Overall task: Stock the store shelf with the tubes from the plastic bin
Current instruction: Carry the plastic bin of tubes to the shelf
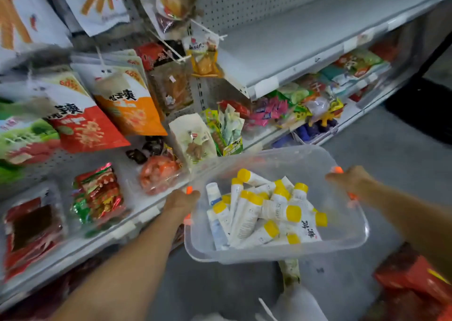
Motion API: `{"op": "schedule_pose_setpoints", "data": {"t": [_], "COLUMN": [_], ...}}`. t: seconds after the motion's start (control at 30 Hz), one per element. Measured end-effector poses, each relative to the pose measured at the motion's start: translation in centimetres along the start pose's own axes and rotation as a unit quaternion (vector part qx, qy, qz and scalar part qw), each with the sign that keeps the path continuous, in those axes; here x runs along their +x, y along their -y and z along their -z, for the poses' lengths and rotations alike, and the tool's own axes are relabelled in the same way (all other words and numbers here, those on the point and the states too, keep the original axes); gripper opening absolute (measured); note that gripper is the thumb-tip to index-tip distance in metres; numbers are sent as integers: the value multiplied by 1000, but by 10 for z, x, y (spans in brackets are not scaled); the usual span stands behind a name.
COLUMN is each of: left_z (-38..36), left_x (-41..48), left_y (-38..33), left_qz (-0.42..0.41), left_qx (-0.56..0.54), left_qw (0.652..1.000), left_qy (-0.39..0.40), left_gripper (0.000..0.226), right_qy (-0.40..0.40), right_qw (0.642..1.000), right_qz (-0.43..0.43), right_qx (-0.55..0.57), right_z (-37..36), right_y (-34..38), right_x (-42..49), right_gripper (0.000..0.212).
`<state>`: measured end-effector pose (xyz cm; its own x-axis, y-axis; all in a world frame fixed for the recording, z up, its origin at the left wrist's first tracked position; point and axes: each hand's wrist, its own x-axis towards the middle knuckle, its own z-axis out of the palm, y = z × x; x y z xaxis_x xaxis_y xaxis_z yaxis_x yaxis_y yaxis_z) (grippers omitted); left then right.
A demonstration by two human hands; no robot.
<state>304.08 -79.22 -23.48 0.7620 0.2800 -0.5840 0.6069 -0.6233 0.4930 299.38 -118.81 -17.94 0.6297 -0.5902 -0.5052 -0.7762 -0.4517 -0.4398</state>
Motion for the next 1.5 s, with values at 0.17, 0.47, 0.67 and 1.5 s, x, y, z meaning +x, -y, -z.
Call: {"op": "schedule_pose_setpoints", "data": {"t": [0.17,0.47,0.67,1.5], "left_z": [-57,-161,-191,-283], "left_x": [22,55,90,93], "left_y": [-32,-66,-62,-155], "left_qz": [65,204,236,-137], "left_qx": [-29,-171,-154,290], "left_qw": [997,961,956,946], "left_qy": [-30,-80,-78,39], "left_gripper": [42,32,40,73], "right_qy": [62,142,175,172], "right_qw": [996,979,976,754], "right_qz": [49,76,60,447], "right_qx": [-38,-124,-111,-450], "right_z": [2,-24,-47,-124], "right_y": [27,60,59,7], "right_x": [110,259,306,236], "right_gripper": [36,23,27,61]}}
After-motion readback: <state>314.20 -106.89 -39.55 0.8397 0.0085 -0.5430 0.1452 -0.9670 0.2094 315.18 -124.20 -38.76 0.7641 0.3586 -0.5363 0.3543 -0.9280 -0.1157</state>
